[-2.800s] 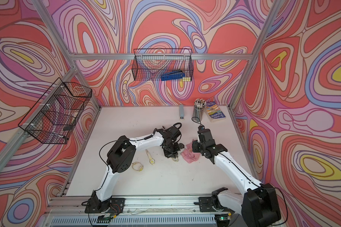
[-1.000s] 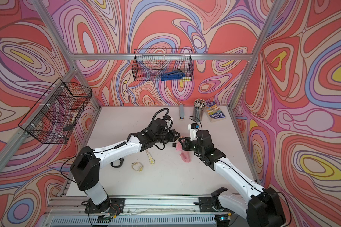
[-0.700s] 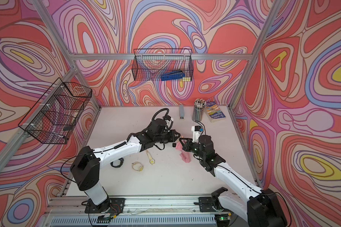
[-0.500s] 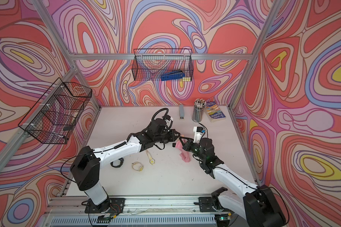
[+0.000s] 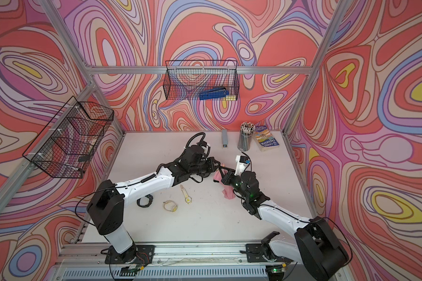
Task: Wipe the watch dial
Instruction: Wipe the dirt from the watch dial.
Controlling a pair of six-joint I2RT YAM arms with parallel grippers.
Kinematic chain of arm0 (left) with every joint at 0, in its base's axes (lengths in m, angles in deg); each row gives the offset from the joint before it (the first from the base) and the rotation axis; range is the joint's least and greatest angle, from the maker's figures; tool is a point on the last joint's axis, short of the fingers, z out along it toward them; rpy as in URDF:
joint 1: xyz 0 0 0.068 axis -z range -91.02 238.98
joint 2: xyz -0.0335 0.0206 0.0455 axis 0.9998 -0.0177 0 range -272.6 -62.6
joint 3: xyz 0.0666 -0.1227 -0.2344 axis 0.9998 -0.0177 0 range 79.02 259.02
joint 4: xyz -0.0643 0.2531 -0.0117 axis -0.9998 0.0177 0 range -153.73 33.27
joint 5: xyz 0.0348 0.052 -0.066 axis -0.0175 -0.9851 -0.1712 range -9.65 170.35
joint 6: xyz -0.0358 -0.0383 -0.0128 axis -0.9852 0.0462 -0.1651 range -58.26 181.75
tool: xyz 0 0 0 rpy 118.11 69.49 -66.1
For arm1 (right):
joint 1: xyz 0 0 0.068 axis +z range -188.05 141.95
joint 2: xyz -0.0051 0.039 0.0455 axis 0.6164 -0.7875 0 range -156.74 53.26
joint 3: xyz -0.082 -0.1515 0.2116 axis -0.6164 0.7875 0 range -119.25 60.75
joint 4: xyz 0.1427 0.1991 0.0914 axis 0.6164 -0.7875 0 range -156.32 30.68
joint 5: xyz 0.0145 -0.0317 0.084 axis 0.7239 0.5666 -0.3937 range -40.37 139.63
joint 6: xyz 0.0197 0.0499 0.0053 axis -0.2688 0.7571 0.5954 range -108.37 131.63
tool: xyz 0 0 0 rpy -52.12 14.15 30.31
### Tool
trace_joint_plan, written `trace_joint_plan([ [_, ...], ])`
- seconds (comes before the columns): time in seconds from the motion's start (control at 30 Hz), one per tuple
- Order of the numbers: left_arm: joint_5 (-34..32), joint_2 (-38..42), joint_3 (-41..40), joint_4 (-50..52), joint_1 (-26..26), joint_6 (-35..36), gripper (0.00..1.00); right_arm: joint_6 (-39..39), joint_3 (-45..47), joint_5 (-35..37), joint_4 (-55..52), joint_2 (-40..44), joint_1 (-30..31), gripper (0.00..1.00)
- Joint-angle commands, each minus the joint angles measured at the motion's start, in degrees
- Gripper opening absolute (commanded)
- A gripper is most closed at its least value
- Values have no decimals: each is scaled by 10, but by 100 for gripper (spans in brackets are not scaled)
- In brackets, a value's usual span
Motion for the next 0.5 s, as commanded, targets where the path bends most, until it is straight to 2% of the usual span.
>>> trace_joint_plan([
  [0.0, 93, -7, 40, -53, 30, -23, 0, -42, -38, -28, -34, -18, 46, 0],
  [0.3, 106, -14, 47, -65, 11, -64, 0, -57, -59, -28, -43, -49, 71, 0],
  [0.47, 115, -19, 57, -63, 7, -59, 0, -55, -65, -42, -45, -59, 72, 0],
])
